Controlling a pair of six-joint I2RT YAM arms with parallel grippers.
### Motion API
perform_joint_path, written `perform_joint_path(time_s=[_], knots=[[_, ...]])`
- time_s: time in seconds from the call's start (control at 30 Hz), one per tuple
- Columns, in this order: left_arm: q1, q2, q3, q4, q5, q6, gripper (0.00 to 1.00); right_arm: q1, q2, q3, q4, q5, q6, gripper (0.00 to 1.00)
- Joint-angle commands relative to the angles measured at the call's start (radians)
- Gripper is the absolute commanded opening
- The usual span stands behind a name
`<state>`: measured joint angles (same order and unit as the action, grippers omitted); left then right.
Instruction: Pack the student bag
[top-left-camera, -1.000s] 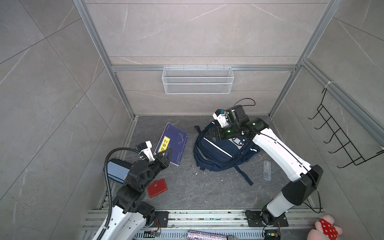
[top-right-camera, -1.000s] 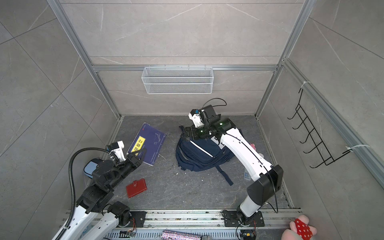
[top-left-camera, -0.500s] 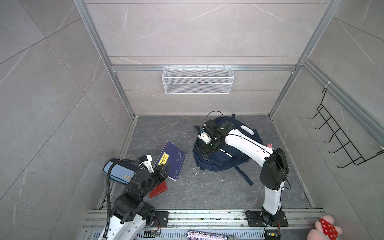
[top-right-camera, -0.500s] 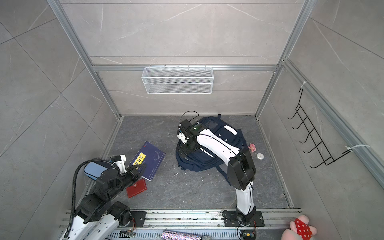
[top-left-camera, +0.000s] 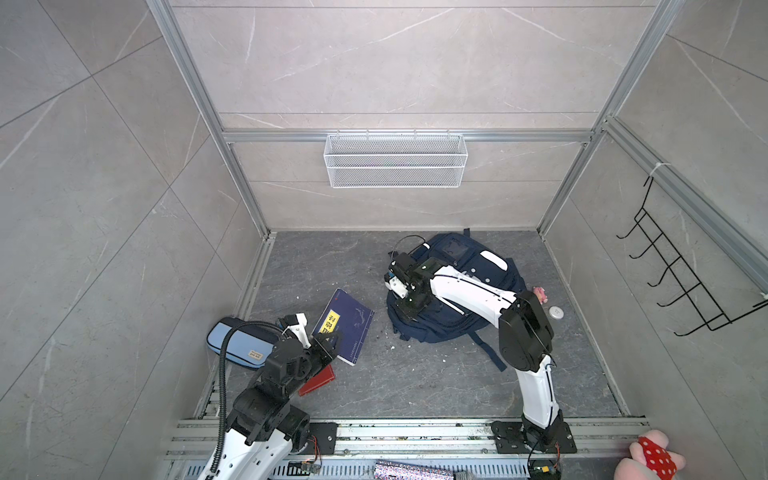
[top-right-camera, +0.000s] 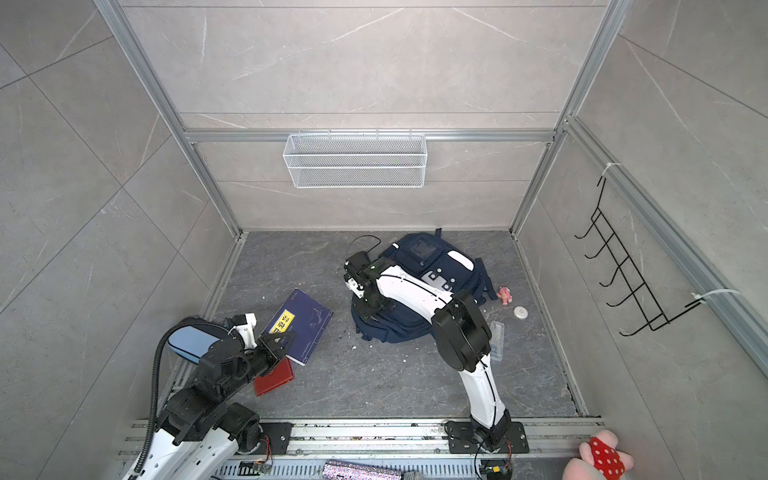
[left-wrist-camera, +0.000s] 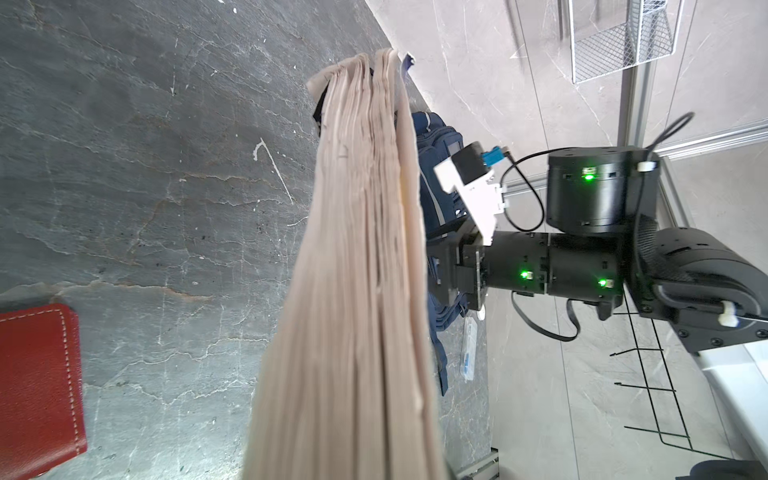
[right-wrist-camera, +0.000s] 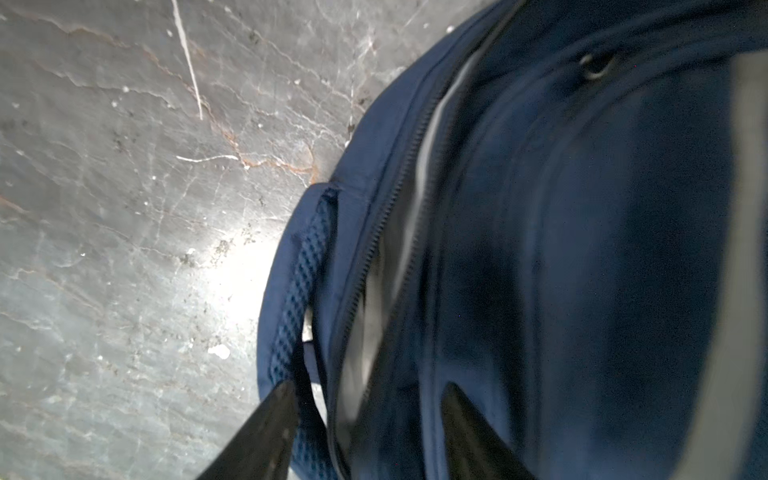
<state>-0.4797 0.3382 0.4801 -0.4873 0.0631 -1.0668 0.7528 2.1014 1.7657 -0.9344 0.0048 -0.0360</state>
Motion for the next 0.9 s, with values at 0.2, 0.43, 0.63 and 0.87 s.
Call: perform_joint_path(time_s=[0.2,0.43,0.63,0.87], knots=[[0.003,0.038,-0.007,0.125,0.040,-0.010,0.00,0.003,0.003,-0.004,0.046,0.069,-0.004,0.27],[0.003,0.080,-0.025,0.177,0.064,-0.010,0.00,0.001,-0.010,-0.033,0.050,0.089,0.003,0.00],[0.003,0.149,-0.031,0.245,0.097,-0.002,0.00,-0.002,-0.025,-0.026,0.064,0.059,0.006,0.40],[0.003,0.200,-0.026,0.297,0.122,0.010,0.00,-0.055,-0.060,-0.060,0.105,-0.038,0.090,0.19]])
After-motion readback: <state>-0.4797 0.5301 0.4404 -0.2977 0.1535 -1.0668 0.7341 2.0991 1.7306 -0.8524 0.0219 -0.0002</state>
